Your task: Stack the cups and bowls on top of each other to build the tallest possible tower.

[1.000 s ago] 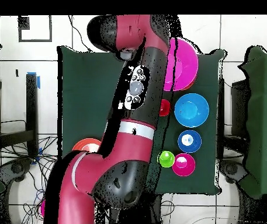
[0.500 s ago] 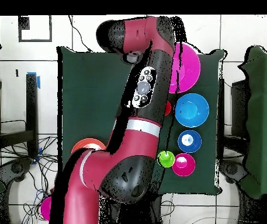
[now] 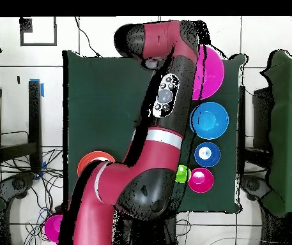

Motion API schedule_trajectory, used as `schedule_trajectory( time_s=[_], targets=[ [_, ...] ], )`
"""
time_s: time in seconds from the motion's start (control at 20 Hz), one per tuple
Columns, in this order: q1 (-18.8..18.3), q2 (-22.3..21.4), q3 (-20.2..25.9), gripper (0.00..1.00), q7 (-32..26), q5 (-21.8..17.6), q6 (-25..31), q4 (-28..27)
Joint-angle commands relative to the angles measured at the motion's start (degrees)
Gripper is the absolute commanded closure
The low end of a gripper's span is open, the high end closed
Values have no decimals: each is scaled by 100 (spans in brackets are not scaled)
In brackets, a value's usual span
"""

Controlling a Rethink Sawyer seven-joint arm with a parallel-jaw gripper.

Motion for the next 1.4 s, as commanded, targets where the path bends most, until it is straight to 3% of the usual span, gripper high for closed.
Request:
schedule_trajectory(
  time_s=[0.05, 0.4, 0.65, 1.0, 1.4],
  targets=[
    [-114, -109, 131, 100, -2085, -426, -142, -145],
    [-108, -123, 56, 100, -2095, -485, -183, -118],
    [37, -269, 70, 100, -1964, -722, -334, 298],
    [333, -652, 345, 100, -1781, -1164, -908, 1324],
    [463, -860, 392, 100, -1609, -1441, -1057, 1739]
  ],
)
